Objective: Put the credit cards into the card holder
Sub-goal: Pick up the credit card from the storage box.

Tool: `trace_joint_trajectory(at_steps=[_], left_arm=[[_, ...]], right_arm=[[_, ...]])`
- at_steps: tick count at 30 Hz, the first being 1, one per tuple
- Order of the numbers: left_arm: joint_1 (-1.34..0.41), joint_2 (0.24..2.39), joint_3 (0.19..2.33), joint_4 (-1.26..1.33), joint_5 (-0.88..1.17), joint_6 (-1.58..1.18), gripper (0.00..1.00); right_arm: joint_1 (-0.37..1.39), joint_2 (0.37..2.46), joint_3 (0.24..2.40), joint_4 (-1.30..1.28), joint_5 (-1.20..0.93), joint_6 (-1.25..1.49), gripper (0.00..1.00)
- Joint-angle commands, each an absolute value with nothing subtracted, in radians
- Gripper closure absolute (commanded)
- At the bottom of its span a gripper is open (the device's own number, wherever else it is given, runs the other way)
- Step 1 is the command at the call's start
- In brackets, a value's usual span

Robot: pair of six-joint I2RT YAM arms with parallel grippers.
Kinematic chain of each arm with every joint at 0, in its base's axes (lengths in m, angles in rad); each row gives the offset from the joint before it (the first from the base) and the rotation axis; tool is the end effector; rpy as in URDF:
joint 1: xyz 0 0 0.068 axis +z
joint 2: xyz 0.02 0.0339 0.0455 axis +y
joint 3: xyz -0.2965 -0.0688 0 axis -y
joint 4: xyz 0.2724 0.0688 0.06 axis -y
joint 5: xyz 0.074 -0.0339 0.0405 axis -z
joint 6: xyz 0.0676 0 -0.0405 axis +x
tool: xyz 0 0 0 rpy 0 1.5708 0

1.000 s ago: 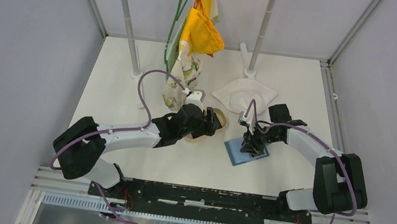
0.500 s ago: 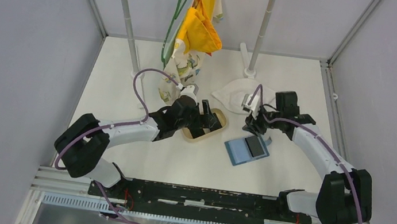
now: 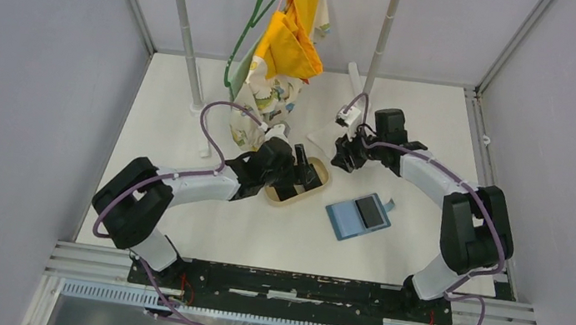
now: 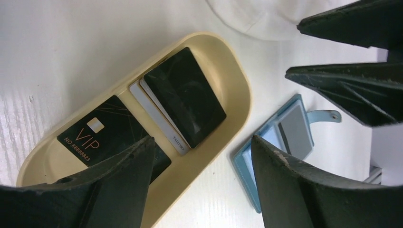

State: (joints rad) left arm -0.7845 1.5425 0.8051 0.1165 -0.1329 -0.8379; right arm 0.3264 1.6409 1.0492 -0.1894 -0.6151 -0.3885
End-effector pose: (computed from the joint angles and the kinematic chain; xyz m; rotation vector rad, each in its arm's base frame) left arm 0.2670 -0.2538 0.1891 -0.1395 2.2879 -0.7492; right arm 0.3589 0.1627 0.2162 -1.0670 2.0051 0.6857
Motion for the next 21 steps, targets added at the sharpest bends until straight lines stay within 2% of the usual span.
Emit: trace_joint_trajectory(at_steps=[1, 11, 21], left_arm=[[-0.781, 1.595, 0.881, 0.057, -0.173, -0.919, 0.22], [-0.779, 1.663, 0.938, 0.005, -0.206, -0.924, 0.21], [-0.763, 1.683, 0.926, 0.019, -0.171, -0.962, 0.17]], right_arm=[[0.376, 1.642, 1.044, -0.079, -0.503, -0.285, 0.47], [0.463, 1.723, 1.066, -0.059, -0.352, -0.172, 0.49], [0.476, 1.698, 0.971, -0.038, -0.373, -0.108, 0.56]])
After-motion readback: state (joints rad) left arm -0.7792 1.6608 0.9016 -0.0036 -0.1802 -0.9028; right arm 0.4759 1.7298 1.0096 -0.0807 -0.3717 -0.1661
